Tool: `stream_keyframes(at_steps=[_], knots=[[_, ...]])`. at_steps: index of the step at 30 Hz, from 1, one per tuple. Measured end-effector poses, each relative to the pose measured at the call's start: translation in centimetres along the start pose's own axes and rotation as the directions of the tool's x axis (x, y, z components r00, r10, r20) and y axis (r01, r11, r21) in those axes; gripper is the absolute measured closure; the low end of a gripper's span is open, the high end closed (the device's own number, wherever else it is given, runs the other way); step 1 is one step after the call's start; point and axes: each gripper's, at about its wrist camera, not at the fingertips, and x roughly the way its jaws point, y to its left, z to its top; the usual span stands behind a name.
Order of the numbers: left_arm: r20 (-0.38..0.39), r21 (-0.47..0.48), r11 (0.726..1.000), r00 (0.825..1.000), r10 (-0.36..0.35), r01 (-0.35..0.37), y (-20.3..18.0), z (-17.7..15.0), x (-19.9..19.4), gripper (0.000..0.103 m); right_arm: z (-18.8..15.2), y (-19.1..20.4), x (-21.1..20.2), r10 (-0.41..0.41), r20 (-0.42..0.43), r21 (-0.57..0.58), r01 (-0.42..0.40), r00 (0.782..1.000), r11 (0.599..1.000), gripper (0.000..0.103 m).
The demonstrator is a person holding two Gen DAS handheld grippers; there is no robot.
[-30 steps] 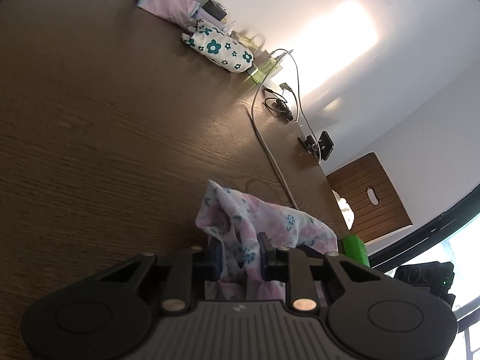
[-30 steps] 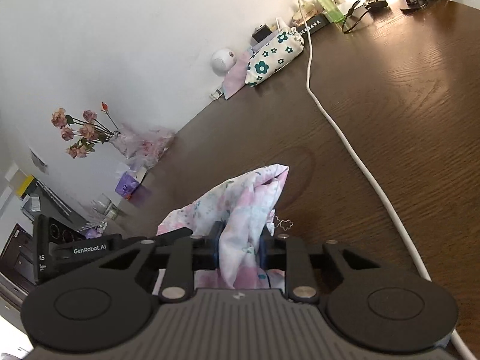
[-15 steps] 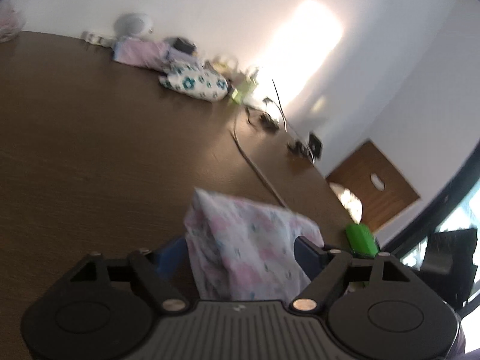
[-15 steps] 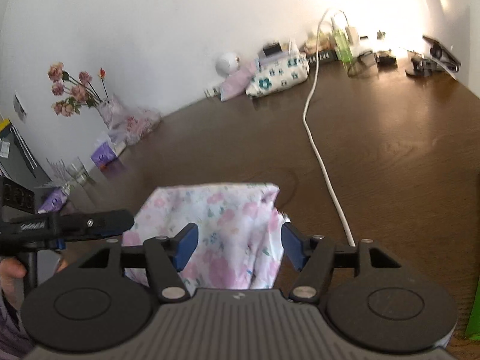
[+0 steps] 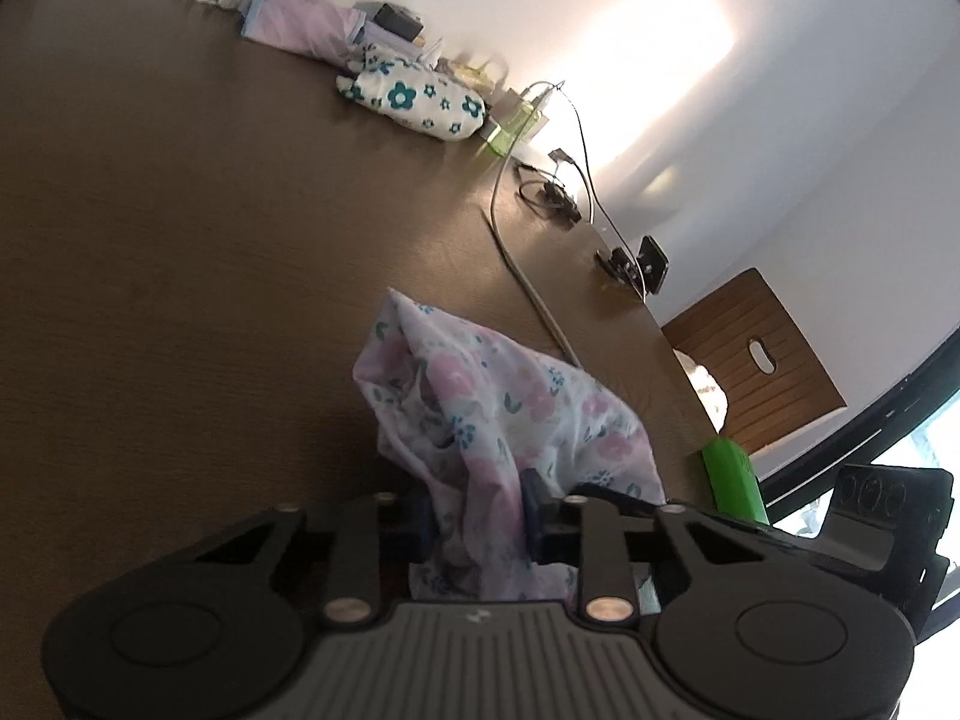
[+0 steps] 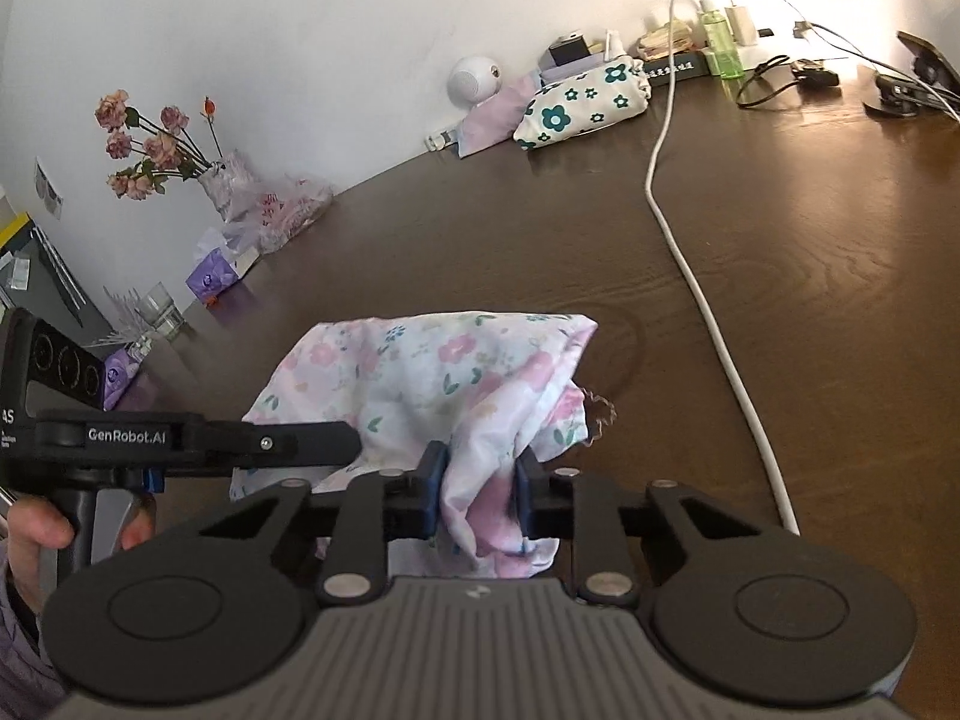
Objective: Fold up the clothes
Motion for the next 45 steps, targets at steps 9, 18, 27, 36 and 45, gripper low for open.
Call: stream_keyframes(at_steps=[9, 18, 27, 36, 45], knots=[[-0.024, 0.089, 0.995, 0.998, 0.055, -0.052, 0.2, 4.5, 2.3, 0.081, 3.8, 0.0, 3.1, -0.066, -0.004, -0.01, 0.066, 0.998, 0.998, 0.083], [-0.03, 0.106, 0.991, 0.996, 0.089, -0.086, 1.7, 10.1, 5.4, 0.081, 9.3, -2.3, 8.1, -0.067, -0.042, 0.082, 0.071, 0.997, 0.994, 0.083], [-0.003, 0.077, 0.994, 0.997, 0.075, -0.075, 3.8, 15.8, 8.2, 0.085, 15.0, -3.0, 12.4, -0.104, -0.026, 0.114, 0.106, 0.994, 0.988, 0.088], [0.145, 0.069, 0.996, 0.988, -0.058, 0.048, 2.8, 24.3, 6.7, 0.088, 23.8, -1.4, 11.2, -0.057, 0.122, 0.066, 0.05, 0.991, 0.997, 0.089], [0.227, 0.071, 0.995, 0.97, -0.089, 0.074, 0.8, 34.1, 11.2, 0.088, 34.9, -3.5, 13.5, -0.115, 0.219, 0.026, 0.112, 0.969, 0.993, 0.089]])
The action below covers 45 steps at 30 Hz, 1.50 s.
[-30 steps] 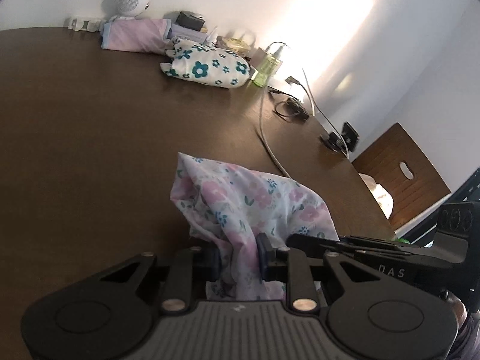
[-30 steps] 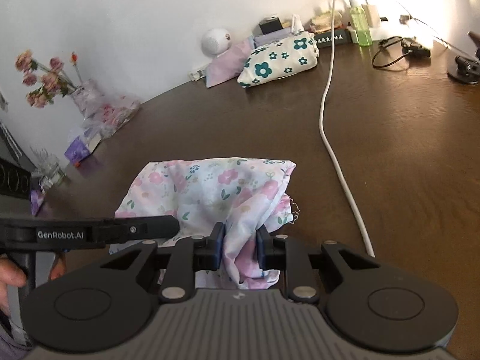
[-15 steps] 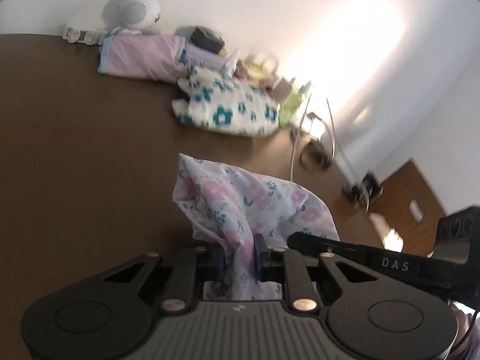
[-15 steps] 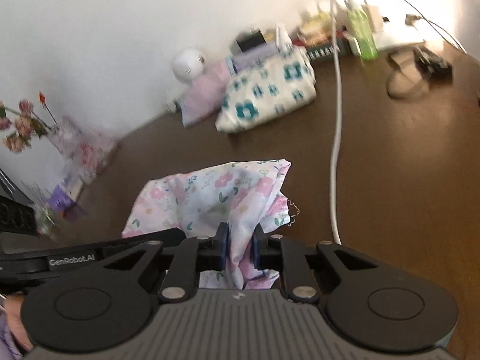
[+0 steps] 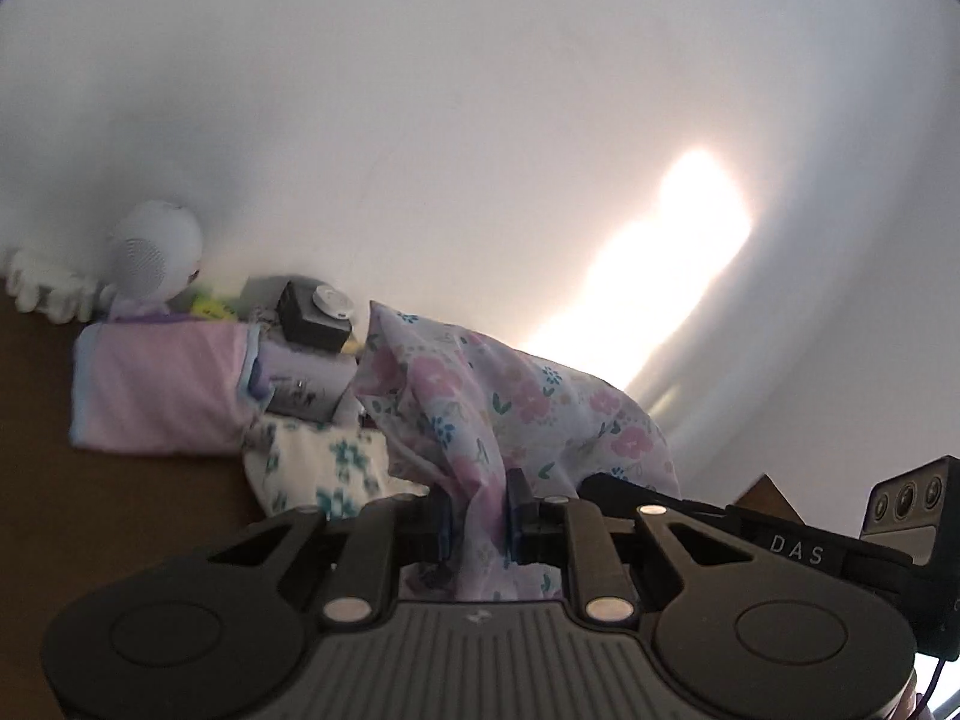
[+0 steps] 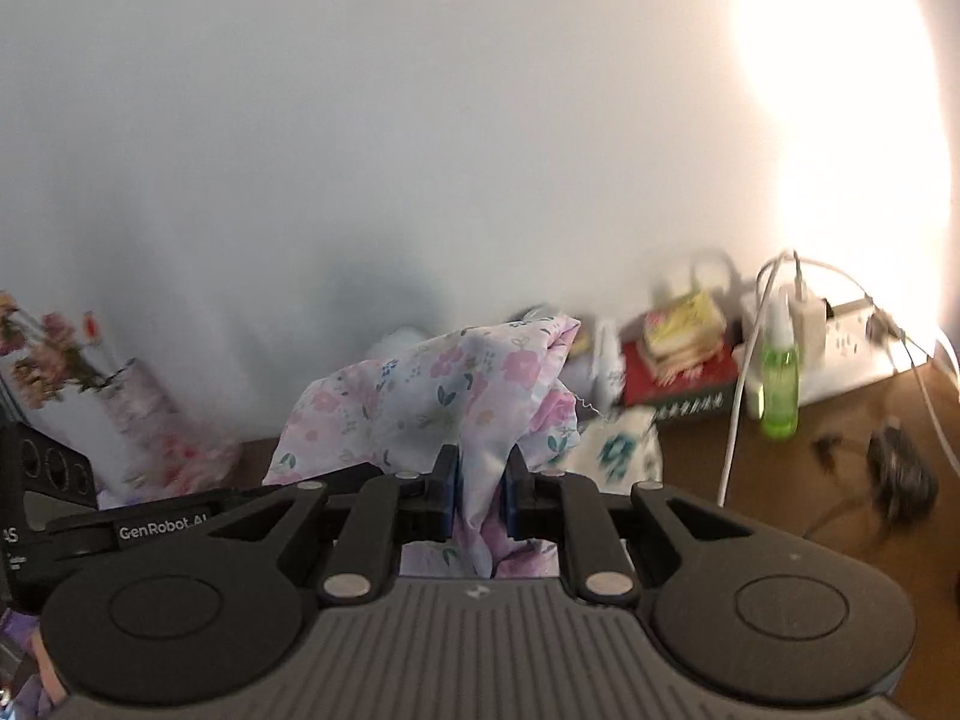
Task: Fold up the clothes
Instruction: 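Carry the dress bundle with both grippers to the stack of clothes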
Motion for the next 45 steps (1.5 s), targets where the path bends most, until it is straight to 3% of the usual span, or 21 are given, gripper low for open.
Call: stream_keyframes(at_steps=[5, 9, 13, 16, 17, 18, 20, 22, 23, 24, 26, 28, 31, 34, 36, 37, 39, 41, 43, 45], knots=[[-0.026, -0.096, 0.995, 0.999, -0.031, 0.028, 3.9, 0.5, 4.5, 0.088, 0.9, -3.8, 5.3, -0.001, -0.035, 0.077, 0.004, 0.999, 0.997, 0.089], [-0.087, -0.133, 0.991, 0.996, -0.005, -0.006, 6.5, -0.4, 7.9, 0.088, -0.5, -5.7, 8.6, -0.032, -0.083, 0.092, 0.039, 0.996, 0.995, 0.089], [-0.099, -0.153, 0.988, 0.995, 0.009, -0.024, 8.3, -1.7, 9.2, 0.082, -2.2, -7.2, 10.9, -0.063, -0.114, 0.094, 0.074, 0.991, 0.993, 0.087], [-0.089, -0.168, 0.985, 0.996, 0.013, -0.028, 8.7, -1.9, 9.0, 0.072, -3.0, -7.1, 11.4, -0.092, -0.107, 0.039, 0.096, 0.99, 0.995, 0.078], [-0.086, -0.161, 0.986, 0.996, 0.023, -0.037, 8.6, -1.8, 8.6, 0.063, -2.9, -7.1, 11.1, -0.083, -0.092, 0.035, 0.087, 0.992, 0.996, 0.073], [-0.079, -0.148, 0.988, 0.996, 0.037, -0.049, 8.3, -1.6, 8.2, 0.06, -2.7, -7.2, 10.8, -0.076, -0.076, 0.032, 0.078, 0.994, 0.996, 0.06], [-0.065, -0.11, 0.992, 0.996, 0.055, -0.062, 7.7, -1.1, 7.4, 0.057, -1.6, -7.5, 9.3, -0.065, -0.015, 0.054, 0.066, 0.998, 0.996, 0.053], [-0.029, -0.055, 0.997, 0.998, 0.057, -0.059, 6.5, -0.7, 6.4, 0.057, -1.0, -7.5, 7.6, -0.045, 0.068, 0.045, 0.042, 0.997, 0.998, 0.055], [-0.001, -0.029, 0.997, 0.998, 0.065, -0.065, 5.9, -0.6, 5.9, 0.057, -0.9, -7.3, 7.0, -0.041, 0.117, 0.03, 0.037, 0.992, 0.999, 0.064], [0.034, -0.008, 0.996, 0.996, 0.086, -0.086, 5.3, -0.5, 5.6, 0.057, -0.9, -7.0, 6.6, -0.034, 0.158, 0.006, 0.033, 0.987, 0.999, 0.08], [0.101, 0.027, 0.991, 0.987, 0.127, -0.131, 4.4, -0.6, 5.1, 0.057, -1.3, -6.6, 7.5, -0.044, 0.143, -0.03, 0.048, 0.989, 0.998, 0.084], [0.092, 0.046, 0.989, 0.987, 0.133, -0.138, 4.0, -0.9, 5.8, 0.057, -2.2, -7.0, 9.3, -0.069, 0.108, -0.037, 0.074, 0.992, 0.997, 0.088], [0.019, 0.038, 0.985, 0.986, 0.168, -0.168, 4.5, -1.4, 7.6, 0.058, -3.5, -8.0, 11.7, -0.077, 0.03, -0.008, 0.077, 0.997, 0.997, 0.088], [0.003, -0.011, 0.988, 0.988, 0.152, -0.152, 5.5, -1.6, 7.9, 0.057, -3.0, -8.6, 10.8, -0.068, 0.044, 0.048, 0.065, 0.997, 0.997, 0.083], [-0.01, -0.038, 0.99, 0.991, 0.134, -0.134, 6.0, -1.7, 7.9, 0.057, -2.5, -9.2, 10.1, -0.074, 0.046, 0.093, 0.069, 0.996, 0.993, 0.057], [-0.02, -0.044, 0.99, 0.991, 0.133, -0.134, 6.2, -1.8, 8.0, 0.058, -2.3, -9.5, 10.0, -0.086, 0.038, 0.113, 0.081, 0.996, 0.99, 0.056], [-0.047, -0.069, 0.99, 0.992, 0.121, -0.124, 6.7, -1.9, 8.3, 0.06, -2.5, -10.4, 10.1, -0.082, 0.007, 0.164, 0.08, 0.997, 0.983, 0.056], [-0.065, -0.106, 0.989, 0.993, 0.096, -0.102, 7.2, -2.0, 8.5, 0.071, -3.2, -11.5, 10.7, -0.053, -0.03, 0.224, 0.059, 0.998, 0.973, 0.059], [-0.069, -0.132, 0.988, 0.995, 0.073, -0.082, 7.6, -1.9, 8.3, 0.078, -3.6, -12.5, 10.8, 0.024, -0.008, 0.292, -0.02, 1.0, 0.956, 0.077], [-0.071, -0.152, 0.986, 0.996, 0.051, -0.062, 7.7, -1.8, 7.9, 0.081, -3.5, -12.5, 10.4, 0.072, 0.019, 0.316, -0.075, 0.997, 0.946, 0.083]])
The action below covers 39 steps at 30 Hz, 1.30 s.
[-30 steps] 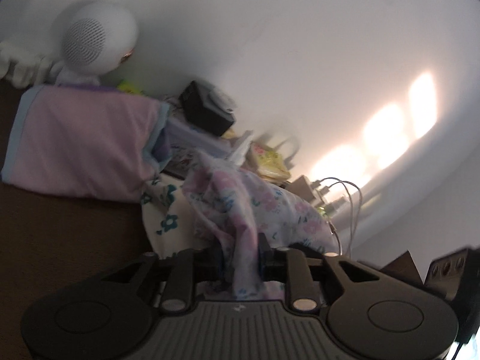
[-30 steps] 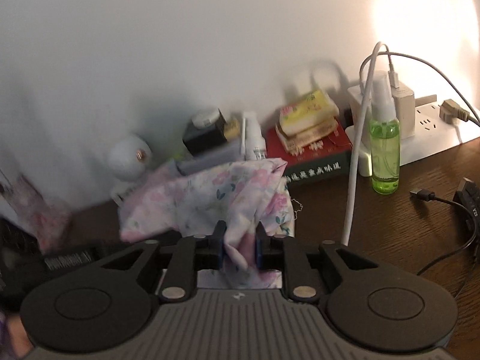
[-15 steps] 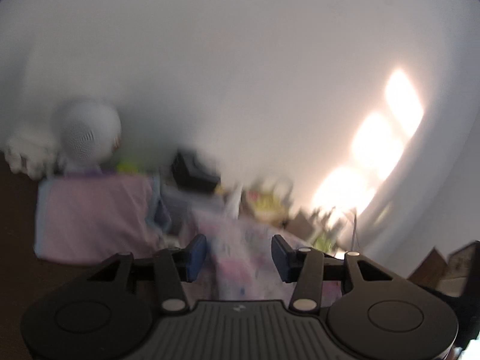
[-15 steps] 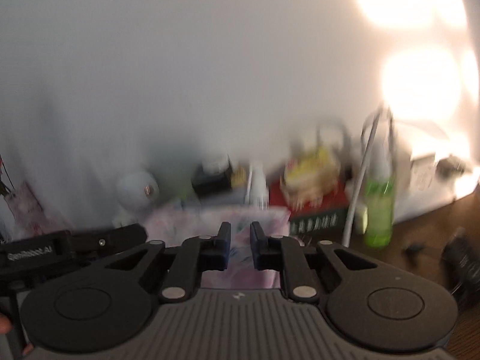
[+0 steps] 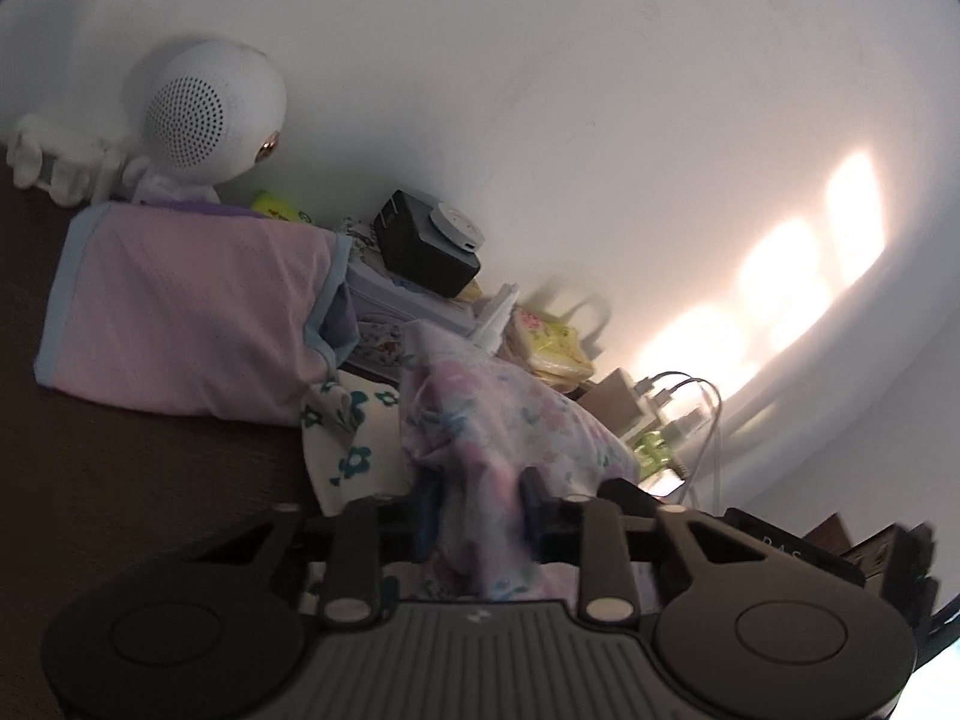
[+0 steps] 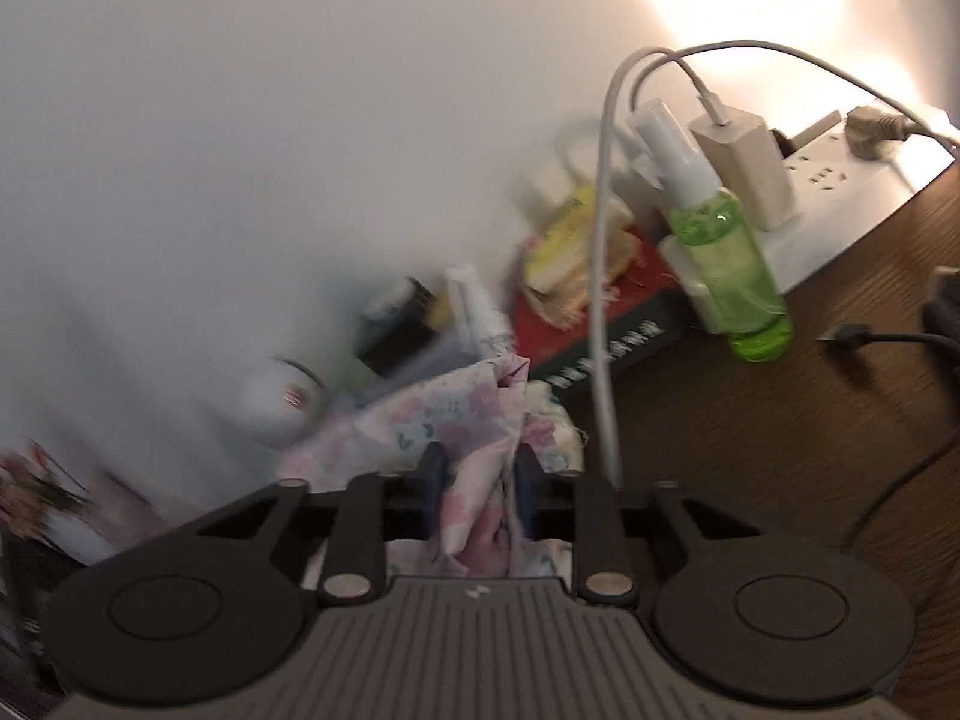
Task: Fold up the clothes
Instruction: 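Carry the dress bundle with both grippers to the stack of clothes, then lower the dress onto the clothes stack and open both grippers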
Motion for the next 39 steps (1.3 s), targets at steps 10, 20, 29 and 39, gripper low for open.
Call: stream_keyframes(at_steps=[10, 20, 29, 39], knots=[[-0.01, -0.032, 0.999, 1.0, 0.014, -0.014, 0.7, 0.3, -1.1, 0.082, -0.1, 2.3, 0.5, 0.004, 0.003, -0.053, -0.004, 1.0, 0.999, 0.087], [0.207, 0.017, 0.995, 0.974, 0.094, -0.099, -0.6, 0.7, -4.0, 0.057, -0.3, 5.2, -2.8, -0.009, 0.272, -0.217, 0.071, 0.962, 0.974, 0.063], [0.26, 0.207, 0.962, 0.958, 0.12, -0.177, -3.2, -2.5, -0.3, 0.073, -2.9, 7.3, 2.0, -0.138, 0.161, -0.414, 0.193, 0.977, 0.89, 0.093], [0.251, 0.169, 0.976, 0.964, 0.09, -0.135, -1.3, -3.2, 0.9, 0.073, -3.4, 7.3, 2.5, -0.222, 0.154, -0.438, 0.268, 0.963, 0.858, 0.094]])
